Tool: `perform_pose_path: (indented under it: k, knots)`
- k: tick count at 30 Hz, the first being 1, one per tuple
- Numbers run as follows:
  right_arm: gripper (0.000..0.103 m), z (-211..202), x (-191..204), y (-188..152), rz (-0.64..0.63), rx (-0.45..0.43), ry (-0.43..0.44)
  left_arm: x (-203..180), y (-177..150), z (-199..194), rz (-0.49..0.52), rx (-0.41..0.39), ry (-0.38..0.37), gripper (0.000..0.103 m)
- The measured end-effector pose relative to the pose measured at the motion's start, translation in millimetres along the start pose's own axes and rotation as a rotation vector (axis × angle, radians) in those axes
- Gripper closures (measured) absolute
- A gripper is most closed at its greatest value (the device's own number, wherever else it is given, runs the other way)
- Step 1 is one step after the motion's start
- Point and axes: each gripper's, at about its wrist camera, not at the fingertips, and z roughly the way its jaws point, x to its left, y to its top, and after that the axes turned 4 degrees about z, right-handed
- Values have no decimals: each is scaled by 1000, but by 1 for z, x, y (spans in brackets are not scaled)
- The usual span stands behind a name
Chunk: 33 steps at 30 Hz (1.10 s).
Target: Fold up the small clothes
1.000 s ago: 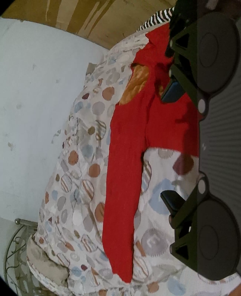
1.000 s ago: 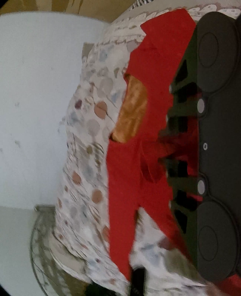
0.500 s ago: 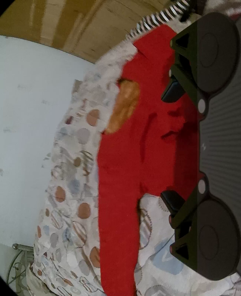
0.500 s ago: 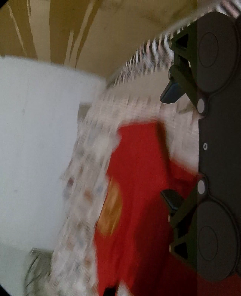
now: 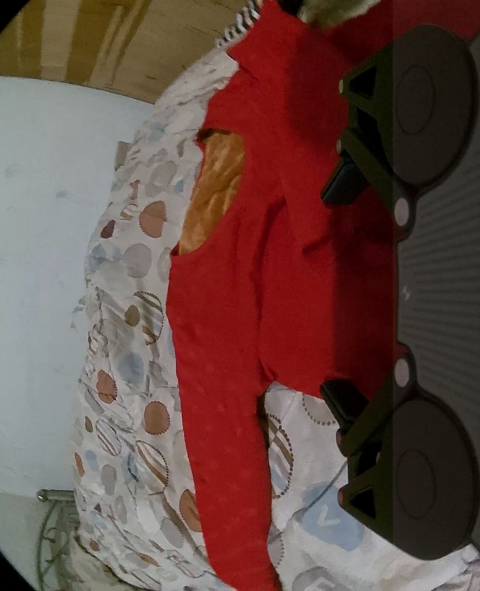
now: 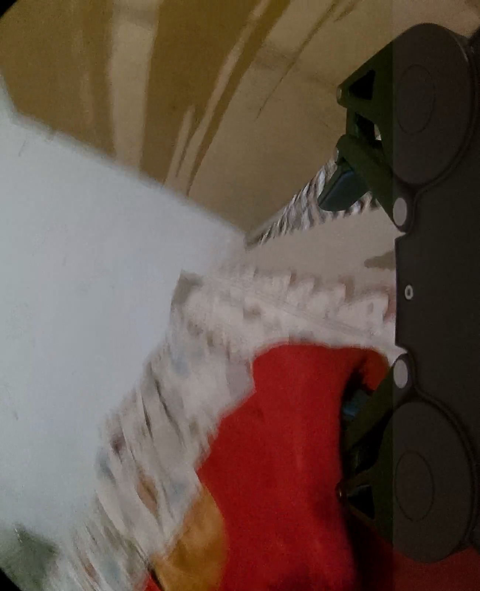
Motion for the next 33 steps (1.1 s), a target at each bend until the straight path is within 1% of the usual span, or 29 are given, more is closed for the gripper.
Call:
perform_pose_path:
  k: [1,3,5,6,9,13,15,18,20,22,24,26,29,30,31,33]
  knots:
    - [7,1,-8,0,68,20,-21,-4,-1,3,27,13,13,0]
    - [7,7,-27,-6,214,92,-42,-14,-4,11,98,51,47,1]
    - [7,16,-37,-16,282,172,-5,-21,-9,12,147,40,77,1]
    - [7,20,-39,-20,298,197,12,-23,-11,12,155,29,84,1]
    - [7,22,-37,-18,292,197,16,-20,-10,11,139,33,71,1]
    - [6,14,-36,-20,267,203,26,-6,-7,-1,88,35,28,1]
    - [3,6,-38,-19,274,205,45,8,-7,-13,43,29,2,0]
    - [1,-18,-46,-21,271,202,53,41,-11,-34,-62,13,-25,0]
    - [1,-38,-51,-22,272,199,59,68,-14,-47,-129,-4,-11,0]
    - [1,-60,-56,-23,283,188,81,95,-18,-57,-165,-26,50,0]
    - [1,-82,-58,-24,288,181,101,125,-21,-61,-175,-44,138,0]
    - [1,-104,-56,-22,292,184,123,154,-22,-58,-200,-42,211,0]
    - [1,-137,-48,-18,295,164,177,209,-25,-50,-278,-74,310,0]
    - [1,-147,-44,-16,292,152,190,230,-25,-45,-327,-75,338,0]
    - [1,-156,-39,-15,290,142,199,248,-25,-42,-371,-74,347,0]
    - [1,-172,-29,-11,286,134,224,287,-25,-35,-474,-73,330,0]
